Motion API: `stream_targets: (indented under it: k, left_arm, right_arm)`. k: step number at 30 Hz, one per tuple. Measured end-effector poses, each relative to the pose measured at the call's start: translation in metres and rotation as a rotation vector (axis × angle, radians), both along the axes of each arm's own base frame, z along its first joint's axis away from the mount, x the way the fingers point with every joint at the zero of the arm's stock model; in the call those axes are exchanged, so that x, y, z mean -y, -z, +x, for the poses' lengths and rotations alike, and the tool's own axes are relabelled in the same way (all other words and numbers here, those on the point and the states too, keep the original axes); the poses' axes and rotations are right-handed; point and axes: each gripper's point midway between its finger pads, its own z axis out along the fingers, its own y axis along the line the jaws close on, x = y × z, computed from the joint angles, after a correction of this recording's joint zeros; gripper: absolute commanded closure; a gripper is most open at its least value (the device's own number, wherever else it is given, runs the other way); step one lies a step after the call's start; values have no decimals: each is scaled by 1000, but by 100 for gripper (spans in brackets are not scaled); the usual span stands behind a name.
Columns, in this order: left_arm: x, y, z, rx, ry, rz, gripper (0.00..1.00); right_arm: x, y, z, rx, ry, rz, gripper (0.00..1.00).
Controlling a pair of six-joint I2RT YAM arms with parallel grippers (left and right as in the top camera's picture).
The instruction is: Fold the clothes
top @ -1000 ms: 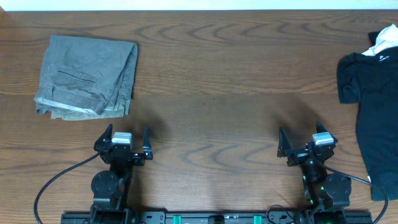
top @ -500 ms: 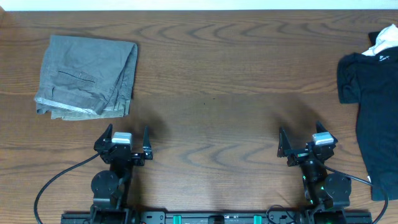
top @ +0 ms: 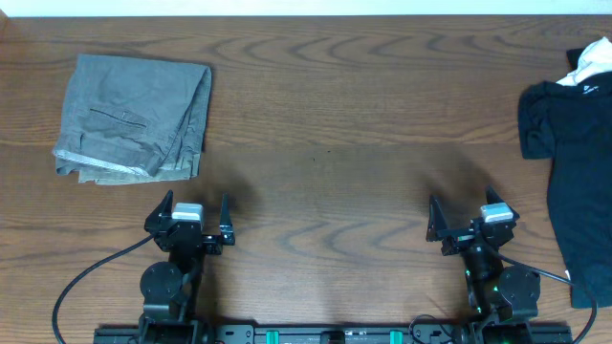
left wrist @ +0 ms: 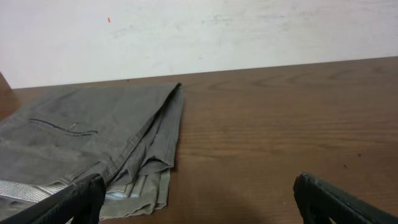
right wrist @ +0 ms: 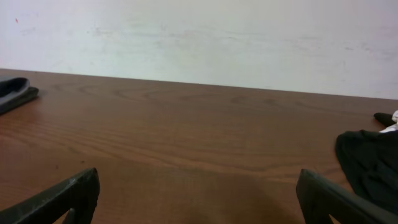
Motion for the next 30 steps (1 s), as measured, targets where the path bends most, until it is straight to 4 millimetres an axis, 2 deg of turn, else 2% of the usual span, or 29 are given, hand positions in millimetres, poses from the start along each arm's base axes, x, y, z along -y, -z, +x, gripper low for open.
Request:
stream_targets:
  k: [11, 21, 23, 26, 28, 30]
  left_arm:
    - [3, -3, 0, 13, 14, -2, 2]
    - [26, -12, -4, 19, 147, -39, 2]
    - [28, -22, -7, 11, 158, -55, 2]
    - [32, -53, -12, 20, 183, -67, 2]
    - [37, -80, -16, 29, 215, -78, 2]
    - [42, -105, -17, 17, 243, -88, 2]
  right_arm:
    - [0, -9, 0, 37, 0, 3, 1]
    - [0, -22, 0, 90, -2, 7, 1]
    - [-1, -22, 0, 82, -6, 8, 1]
    - [-3, -37, -3, 92, -19, 30, 1]
    - [-6, -59, -8, 125, -36, 49, 1]
    - [-8, -92, -13, 172, -52, 65, 1]
